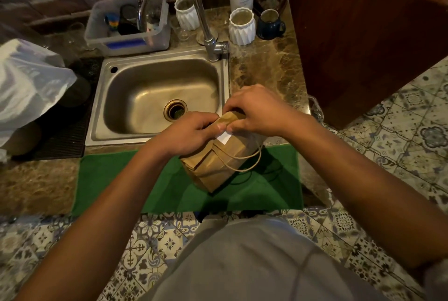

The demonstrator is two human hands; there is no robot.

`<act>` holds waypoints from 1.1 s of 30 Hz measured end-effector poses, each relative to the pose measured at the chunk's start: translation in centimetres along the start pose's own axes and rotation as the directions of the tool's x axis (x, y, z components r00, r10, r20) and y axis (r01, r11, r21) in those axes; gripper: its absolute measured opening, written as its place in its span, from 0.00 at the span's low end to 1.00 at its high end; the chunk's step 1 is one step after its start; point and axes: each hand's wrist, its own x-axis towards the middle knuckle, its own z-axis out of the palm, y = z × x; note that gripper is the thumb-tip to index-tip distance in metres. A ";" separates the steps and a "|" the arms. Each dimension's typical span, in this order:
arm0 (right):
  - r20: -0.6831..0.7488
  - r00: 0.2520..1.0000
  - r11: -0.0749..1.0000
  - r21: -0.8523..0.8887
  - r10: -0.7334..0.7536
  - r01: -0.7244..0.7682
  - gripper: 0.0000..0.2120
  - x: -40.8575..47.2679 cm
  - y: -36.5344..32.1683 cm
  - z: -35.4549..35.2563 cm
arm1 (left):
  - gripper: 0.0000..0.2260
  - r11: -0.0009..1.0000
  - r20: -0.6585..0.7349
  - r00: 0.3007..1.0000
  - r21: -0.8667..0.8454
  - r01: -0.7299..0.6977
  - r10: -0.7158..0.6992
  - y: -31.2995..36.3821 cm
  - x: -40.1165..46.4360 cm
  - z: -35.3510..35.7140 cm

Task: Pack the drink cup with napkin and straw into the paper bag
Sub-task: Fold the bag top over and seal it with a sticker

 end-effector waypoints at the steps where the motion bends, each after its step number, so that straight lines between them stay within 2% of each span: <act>1: -0.009 1.000 1.000 0.017 0.003 -0.003 0.17 0.0 -0.1 0.0 | 0.13 1.000 -0.005 1.000 0.025 -0.009 0.009 0.1 0.0 -0.1; 6: -0.038 0.996 0.993 0.091 0.081 -0.078 0.13 -0.6 0.7 0.4 | 0.11 0.969 -0.040 0.994 0.231 -0.088 0.099 0.1 -0.5 -0.4; 9: -0.083 0.988 0.985 0.128 0.130 -0.118 0.13 -0.8 0.9 0.2 | 0.16 0.929 -0.118 0.984 0.362 -0.084 0.135 -0.7 -1.4 -0.2; 12: -0.064 0.994 0.995 0.063 0.083 -0.079 0.12 -0.9 0.3 -0.2 | 0.17 0.954 -0.170 0.973 0.281 -0.106 0.158 -1.2 -1.6 0.1; 16: -0.007 1.000 0.995 -0.104 -0.008 0.008 0.19 -0.5 -0.9 0.0 | 0.14 0.966 -0.165 0.970 0.216 -0.139 0.176 -0.4 -0.9 0.5; 18: 0.013 1.000 0.993 -0.117 -0.024 0.025 0.17 -0.1 -0.9 0.2 | 0.13 0.965 -0.141 0.971 0.207 -0.164 0.195 0.0 -0.7 0.3; 26: 0.129 0.988 0.996 0.044 -0.085 0.080 0.11 0.1 0.7 -0.4 | 0.13 0.959 -0.046 0.974 0.194 -0.208 0.220 -0.1 0.0 -0.6; 30: 0.201 0.975 0.974 0.222 -0.093 0.047 0.11 -0.3 1.5 -1.2 | 0.08 0.973 -0.024 0.981 0.132 -0.189 0.193 0.1 -0.1 -0.1; 33: 0.257 0.963 0.964 0.265 -0.082 0.011 0.12 -0.5 1.6 -1.0 | 0.12 0.977 -0.013 0.983 0.112 -0.183 0.186 0.4 -0.3 0.3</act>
